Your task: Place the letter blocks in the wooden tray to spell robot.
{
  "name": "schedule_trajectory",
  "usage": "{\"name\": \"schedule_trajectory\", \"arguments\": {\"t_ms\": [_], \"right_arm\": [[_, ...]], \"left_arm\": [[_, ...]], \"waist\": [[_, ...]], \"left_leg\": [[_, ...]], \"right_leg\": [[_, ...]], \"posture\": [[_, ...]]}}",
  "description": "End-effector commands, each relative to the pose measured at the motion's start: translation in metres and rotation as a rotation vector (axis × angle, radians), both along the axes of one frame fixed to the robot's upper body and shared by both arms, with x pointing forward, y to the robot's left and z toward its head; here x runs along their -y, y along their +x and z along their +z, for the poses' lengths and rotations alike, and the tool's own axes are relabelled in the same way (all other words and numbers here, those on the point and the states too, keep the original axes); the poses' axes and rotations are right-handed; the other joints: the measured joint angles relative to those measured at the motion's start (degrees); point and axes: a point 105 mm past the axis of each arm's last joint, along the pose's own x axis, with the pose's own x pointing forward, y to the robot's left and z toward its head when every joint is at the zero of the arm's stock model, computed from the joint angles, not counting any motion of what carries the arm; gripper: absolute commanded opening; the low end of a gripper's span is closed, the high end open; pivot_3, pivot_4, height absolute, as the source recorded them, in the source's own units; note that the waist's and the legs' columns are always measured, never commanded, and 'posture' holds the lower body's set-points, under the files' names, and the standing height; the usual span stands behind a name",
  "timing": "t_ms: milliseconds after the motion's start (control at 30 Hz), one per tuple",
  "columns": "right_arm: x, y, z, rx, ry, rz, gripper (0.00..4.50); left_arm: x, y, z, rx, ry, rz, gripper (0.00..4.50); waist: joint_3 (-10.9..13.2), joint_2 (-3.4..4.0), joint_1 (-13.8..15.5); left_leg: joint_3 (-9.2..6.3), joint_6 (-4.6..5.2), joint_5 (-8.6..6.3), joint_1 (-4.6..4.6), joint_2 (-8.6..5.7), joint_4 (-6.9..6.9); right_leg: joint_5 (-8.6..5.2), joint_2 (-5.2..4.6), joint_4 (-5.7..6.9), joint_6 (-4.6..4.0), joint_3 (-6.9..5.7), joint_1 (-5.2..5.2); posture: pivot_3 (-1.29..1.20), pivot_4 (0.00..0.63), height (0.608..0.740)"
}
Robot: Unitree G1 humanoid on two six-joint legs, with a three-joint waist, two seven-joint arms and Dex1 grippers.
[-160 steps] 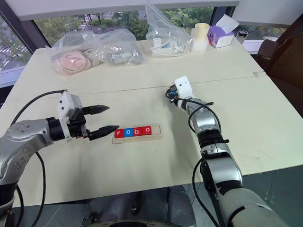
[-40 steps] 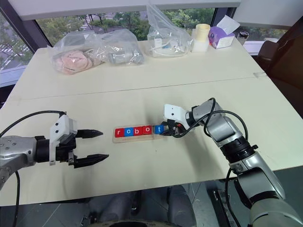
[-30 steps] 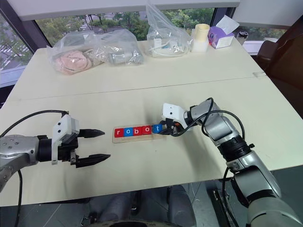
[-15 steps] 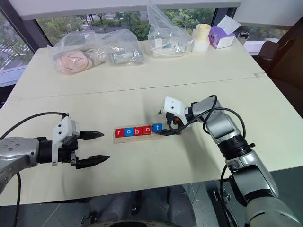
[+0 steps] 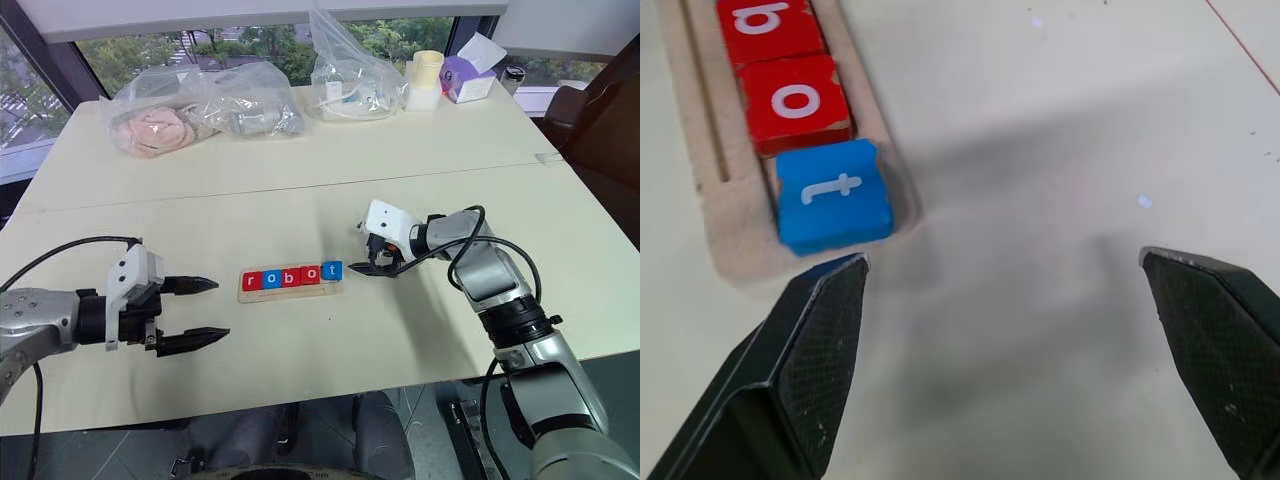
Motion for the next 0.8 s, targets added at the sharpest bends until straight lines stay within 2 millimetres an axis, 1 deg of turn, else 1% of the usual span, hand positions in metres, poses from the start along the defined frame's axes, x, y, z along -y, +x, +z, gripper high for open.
{"name": "schedule_trajectory", "arguments": {"t_ms": [33, 67, 133, 200, 333, 433, 500, 600, 800], "right_arm": [[-0.007, 0.008, 0.009, 0.057, 0.010, 0.009, 4.43], [-0.008, 0.008, 0.009, 0.056, 0.011, 0.009, 4.43], [-0.018, 0.004, 0.009, 0.041, 0.036, 0.045, 4.43], [-0.023, -0.001, 0.010, 0.033, 0.049, 0.065, 4.43], [-0.015, -0.001, 0.009, 0.041, 0.020, 0.051, 4.43], [-0.005, 0.009, 0.013, 0.074, 0.004, 0.009, 4.43], [-0.003, 0.017, 0.017, 0.100, 0.012, -0.018, 4.43], [-0.010, 0.026, 0.020, 0.121, 0.031, -0.024, 4.43], [-0.029, 0.024, 0.009, 0.096, 0.044, 0.031, 4.43]], "left_arm": [[0.002, 0.001, 0.005, 0.019, -0.005, -0.010, 4.50], [0.002, 0.001, 0.005, 0.019, -0.005, -0.010, 4.50], [0.003, 0.001, 0.005, 0.021, -0.007, -0.006, 4.50], [0.003, 0.001, 0.004, 0.021, -0.010, -0.002, 4.50], [0.003, 0.001, 0.003, 0.021, -0.012, 0.004, 4.50], [0.003, 0.001, 0.002, 0.021, -0.011, 0.009, 4.50], [0.003, 0.001, 0.003, 0.022, -0.012, 0.010, 4.50], [0.003, 0.001, 0.003, 0.023, -0.011, 0.011, 4.50], [0.003, 0.001, 0.002, 0.024, -0.008, 0.012, 4.50]], "waist": [[0.00, 0.00, -0.01], [0.00, 0.00, -0.01], [0.00, 0.00, -0.01], [0.00, 0.00, -0.08], [0.00, 0.00, -0.03], [0.00, 0.00, -0.01], [0.00, 0.00, -0.02], [0.00, 0.00, -0.15], [0.00, 0.01, -0.17]], "left_leg": [[0.00, 0.00, 0.00, 0.00, 0.00, 0.00], [0.01, 0.00, 0.00, 0.00, 0.00, -0.01], [0.01, 0.00, 0.00, 0.00, 0.00, -0.01], [0.00, 0.00, 0.00, 0.00, 0.00, -0.01], [-0.01, 0.00, 0.00, 0.00, 0.00, -0.01], [0.00, 0.00, 0.00, 0.00, 0.00, 0.00], [0.00, 0.00, 0.00, 0.00, 0.00, 0.00], [0.01, 0.00, 0.00, 0.00, 0.00, 0.01], [0.00, 0.00, 0.00, 0.01, 0.02, -0.04]], "right_leg": [[0.00, 0.00, 0.00, 0.00, 0.01, 0.00], [0.00, 0.00, -0.01, 0.00, 0.00, 0.00], [0.00, 0.00, -0.01, 0.00, 0.00, 0.00], [0.00, 0.01, 0.00, 0.00, 0.00, 0.00], [0.00, 0.01, 0.01, 0.00, 0.00, 0.00], [0.00, 0.01, 0.01, 0.00, 0.00, 0.00], [0.00, 0.01, 0.01, 0.00, 0.00, 0.00], [0.01, 0.02, 0.01, 0.00, 0.00, 0.00], [0.01, 0.06, 0.01, -0.01, 0.00, -0.01]], "posture": [[0.00, 0.150, 0.740], [0.00, 0.150, 0.740], [0.00, 0.150, 0.740], [0.00, 0.150, 0.740], [0.00, 0.150, 0.740], [0.00, 0.150, 0.740], [0.00, 0.150, 0.740], [0.00, 0.150, 0.740], [0.00, 0.150, 0.740]]}}
